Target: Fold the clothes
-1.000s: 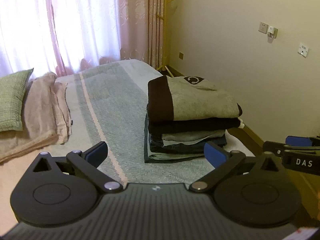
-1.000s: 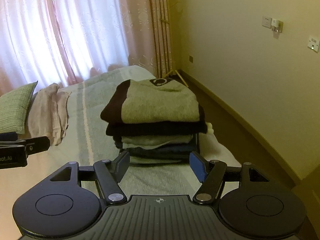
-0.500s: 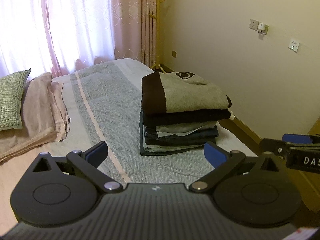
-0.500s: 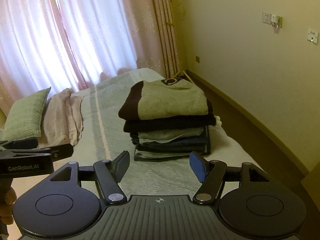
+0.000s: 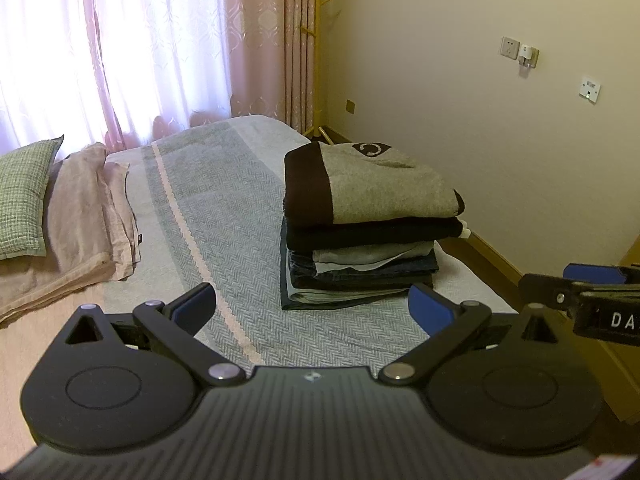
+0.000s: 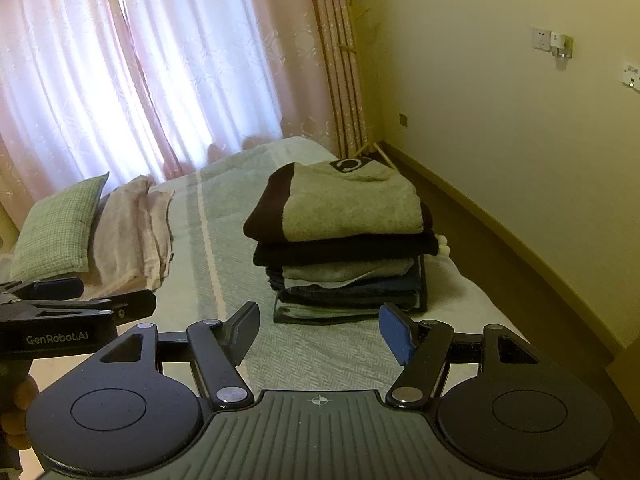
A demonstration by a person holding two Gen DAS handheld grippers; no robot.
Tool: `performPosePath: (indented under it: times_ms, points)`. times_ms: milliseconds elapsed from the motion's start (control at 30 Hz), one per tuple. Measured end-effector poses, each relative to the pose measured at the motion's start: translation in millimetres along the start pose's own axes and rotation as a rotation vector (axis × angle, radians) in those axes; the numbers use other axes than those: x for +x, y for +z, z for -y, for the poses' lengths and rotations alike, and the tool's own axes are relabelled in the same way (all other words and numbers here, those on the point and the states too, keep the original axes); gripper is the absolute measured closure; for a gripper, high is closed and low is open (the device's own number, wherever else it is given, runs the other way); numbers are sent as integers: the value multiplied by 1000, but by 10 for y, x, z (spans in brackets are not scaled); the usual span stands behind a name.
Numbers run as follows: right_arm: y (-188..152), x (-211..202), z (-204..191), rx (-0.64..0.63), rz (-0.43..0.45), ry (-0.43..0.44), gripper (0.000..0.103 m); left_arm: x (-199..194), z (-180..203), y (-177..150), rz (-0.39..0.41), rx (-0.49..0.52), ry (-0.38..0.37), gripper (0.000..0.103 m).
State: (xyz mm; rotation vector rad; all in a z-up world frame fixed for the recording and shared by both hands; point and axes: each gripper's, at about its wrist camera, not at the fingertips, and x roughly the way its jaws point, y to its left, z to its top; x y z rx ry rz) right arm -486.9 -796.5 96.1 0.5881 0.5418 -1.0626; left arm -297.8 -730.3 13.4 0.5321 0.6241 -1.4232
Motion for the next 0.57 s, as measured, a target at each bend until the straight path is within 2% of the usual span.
performPosePath:
  times_ms: [567]
  points:
    - [11,78,65,12,-14,4,39,90,47,21,-4,6,-13,2]
